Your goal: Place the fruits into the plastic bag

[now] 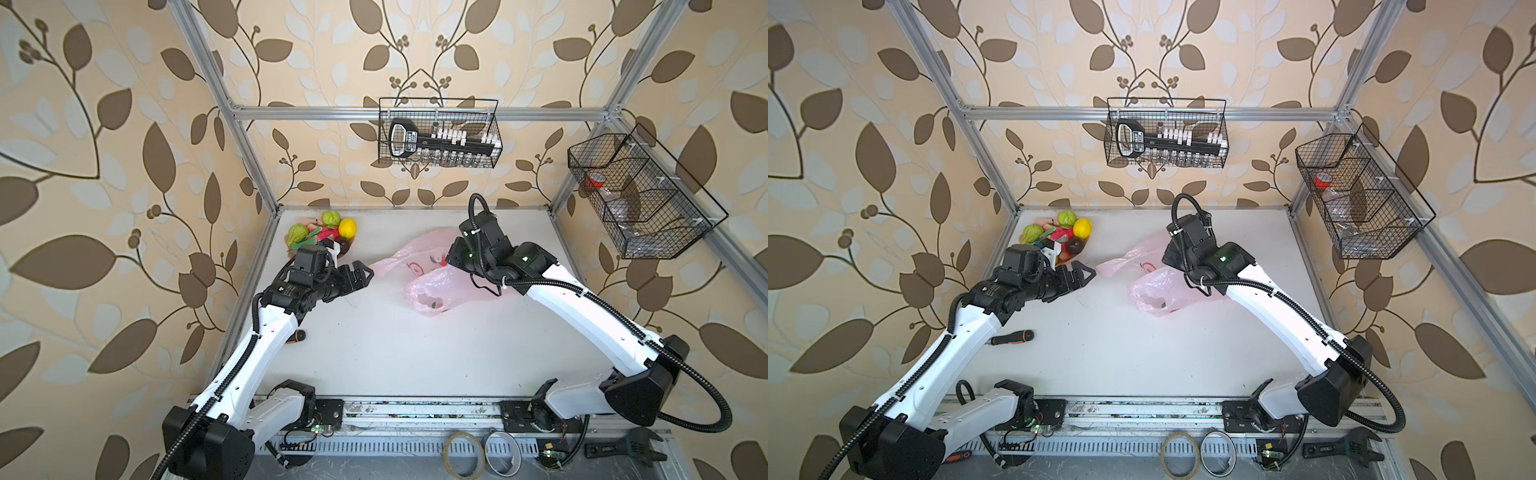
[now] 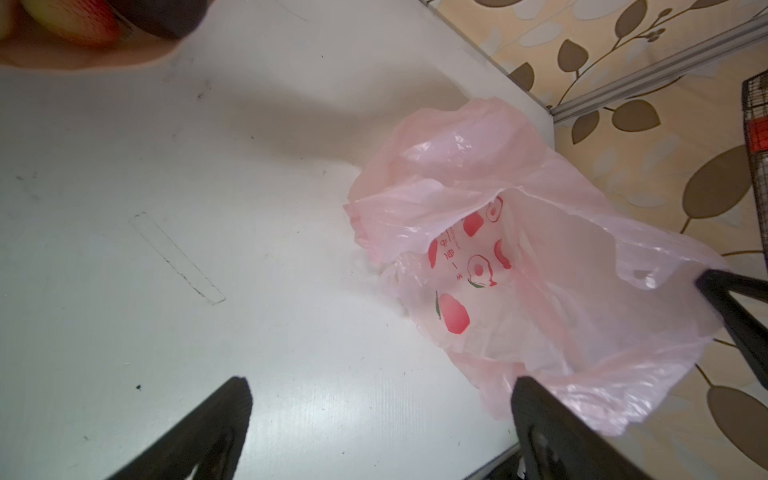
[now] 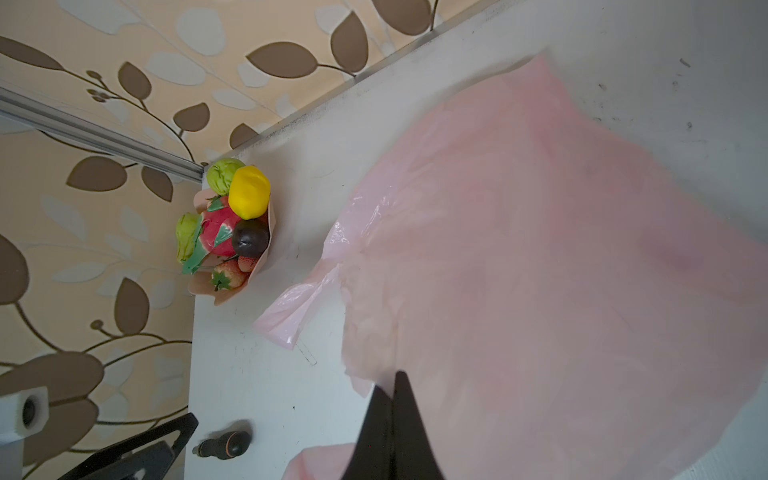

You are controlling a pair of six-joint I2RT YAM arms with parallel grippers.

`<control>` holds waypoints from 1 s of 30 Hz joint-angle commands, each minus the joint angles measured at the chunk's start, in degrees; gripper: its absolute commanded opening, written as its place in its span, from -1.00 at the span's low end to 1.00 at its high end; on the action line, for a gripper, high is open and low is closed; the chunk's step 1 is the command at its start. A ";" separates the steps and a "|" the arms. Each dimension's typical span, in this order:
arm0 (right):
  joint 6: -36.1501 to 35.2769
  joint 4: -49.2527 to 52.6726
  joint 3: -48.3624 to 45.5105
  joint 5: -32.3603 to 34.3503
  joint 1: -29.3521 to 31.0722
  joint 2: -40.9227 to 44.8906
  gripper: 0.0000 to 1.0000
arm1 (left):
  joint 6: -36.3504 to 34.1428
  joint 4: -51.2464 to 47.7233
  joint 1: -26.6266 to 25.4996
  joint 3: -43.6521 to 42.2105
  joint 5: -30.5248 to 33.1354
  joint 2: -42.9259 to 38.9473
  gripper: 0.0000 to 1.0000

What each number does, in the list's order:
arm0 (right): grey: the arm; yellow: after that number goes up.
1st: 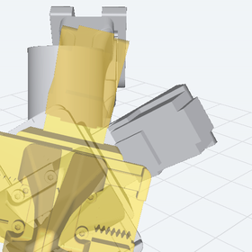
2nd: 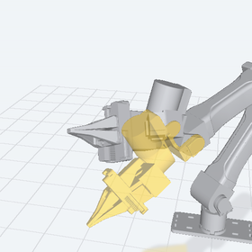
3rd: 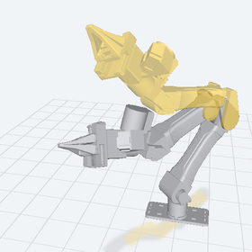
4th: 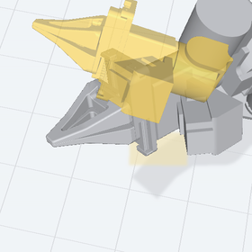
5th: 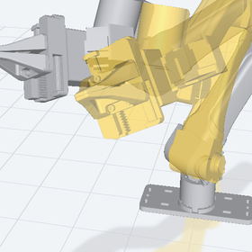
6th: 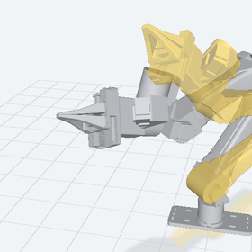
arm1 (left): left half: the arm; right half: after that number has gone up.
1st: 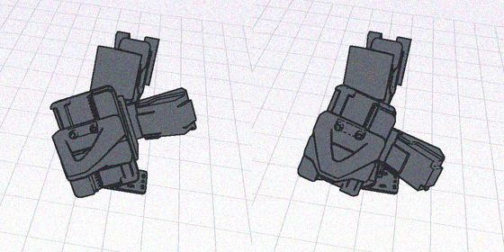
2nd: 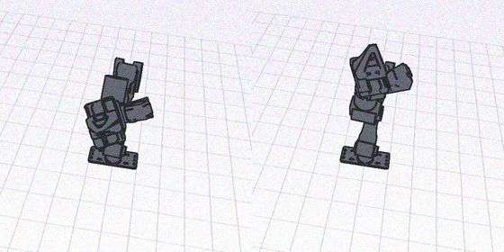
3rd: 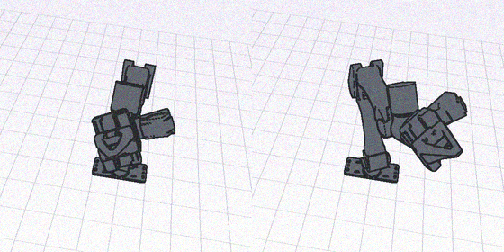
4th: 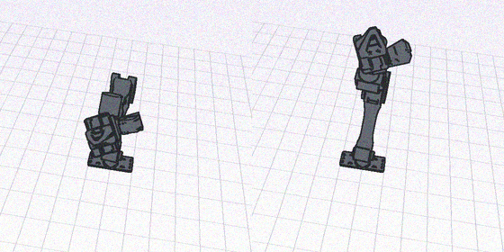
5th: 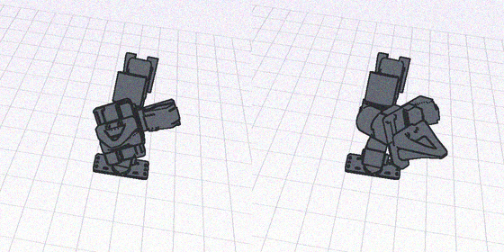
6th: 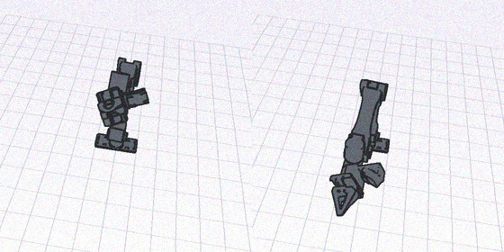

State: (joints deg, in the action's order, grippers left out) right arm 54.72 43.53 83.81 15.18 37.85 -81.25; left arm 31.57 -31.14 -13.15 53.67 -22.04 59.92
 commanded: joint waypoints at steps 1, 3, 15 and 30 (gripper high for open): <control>1.34 -1.65 -0.57 -1.03 -0.17 1.15 -1.00 | 1.21 4.27 -0.30 -1.96 -6.23 -2.42 0.98; 0.81 -1.44 -0.53 -1.19 -0.23 1.19 -1.00 | 1.96 7.99 -0.63 -3.17 -8.06 -4.30 0.98; -0.98 -1.62 -1.63 -1.67 0.11 1.55 -1.00 | -0.97 12.54 -8.03 8.60 -13.85 8.55 0.98; -1.78 -3.39 -4.13 -1.47 0.95 3.23 -1.00 | 30.43 32.47 -12.82 9.21 -15.97 20.60 0.98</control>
State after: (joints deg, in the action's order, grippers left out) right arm 53.23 41.08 81.10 13.61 38.15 -79.29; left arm 52.71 -8.56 -25.56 64.29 -38.54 79.64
